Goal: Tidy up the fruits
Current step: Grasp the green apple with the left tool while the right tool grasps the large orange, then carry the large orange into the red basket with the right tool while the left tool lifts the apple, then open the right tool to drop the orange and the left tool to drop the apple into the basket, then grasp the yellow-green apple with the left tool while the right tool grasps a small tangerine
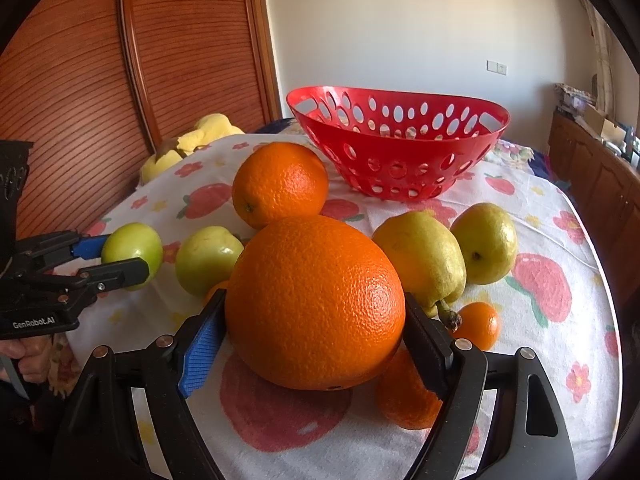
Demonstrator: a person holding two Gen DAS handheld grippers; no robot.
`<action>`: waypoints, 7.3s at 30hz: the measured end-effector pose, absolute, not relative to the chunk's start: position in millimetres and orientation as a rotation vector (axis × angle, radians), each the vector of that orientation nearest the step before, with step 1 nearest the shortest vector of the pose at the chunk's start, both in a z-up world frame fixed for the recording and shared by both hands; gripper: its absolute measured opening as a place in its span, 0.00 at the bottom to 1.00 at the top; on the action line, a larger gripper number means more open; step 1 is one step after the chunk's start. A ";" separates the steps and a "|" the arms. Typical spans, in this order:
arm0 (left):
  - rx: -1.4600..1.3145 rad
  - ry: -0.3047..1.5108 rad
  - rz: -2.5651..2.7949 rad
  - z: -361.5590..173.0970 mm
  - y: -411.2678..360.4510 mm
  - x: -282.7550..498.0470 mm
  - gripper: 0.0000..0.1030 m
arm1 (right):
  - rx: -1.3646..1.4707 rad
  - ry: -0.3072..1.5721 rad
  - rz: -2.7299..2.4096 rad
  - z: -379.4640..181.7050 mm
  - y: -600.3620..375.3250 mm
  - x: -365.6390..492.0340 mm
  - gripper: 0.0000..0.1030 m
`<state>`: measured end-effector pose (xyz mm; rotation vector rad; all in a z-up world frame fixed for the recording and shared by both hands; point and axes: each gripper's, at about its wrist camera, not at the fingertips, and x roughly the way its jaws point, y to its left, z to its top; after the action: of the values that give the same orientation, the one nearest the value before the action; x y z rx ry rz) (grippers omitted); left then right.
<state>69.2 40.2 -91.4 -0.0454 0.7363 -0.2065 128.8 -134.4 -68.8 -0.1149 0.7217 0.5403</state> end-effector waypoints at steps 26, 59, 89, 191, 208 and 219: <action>-0.010 0.587 -0.266 -18.5 35.5 104.7 0.49 | -0.150 0.585 0.575 23.0 -140.1 172.3 0.82; 0.068 0.596 -0.350 4.8 1.6 254.6 0.49 | -0.334 0.872 0.560 -17.9 -108.9 328.0 0.82; 0.058 0.630 -0.366 -9.9 -2.6 268.8 0.49 | -0.252 0.997 0.551 -23.4 -113.5 358.3 0.86; 0.024 0.706 -0.318 -104.6 5.0 114.8 0.66 | -0.035 0.815 0.383 -89.7 -194.0 125.8 0.54; -0.021 0.741 -0.335 -107.7 7.2 119.7 0.66 | -0.034 0.823 0.385 -91.2 -191.3 127.2 0.53; -0.027 0.754 -0.371 -101.1 4.6 116.3 0.46 | -0.034 0.822 0.384 -91.2 -191.3 126.9 0.53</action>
<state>116.3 4.6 -101.1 -0.0273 0.7539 -0.3713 126.9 -191.3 -91.2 -0.0343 0.8221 0.3840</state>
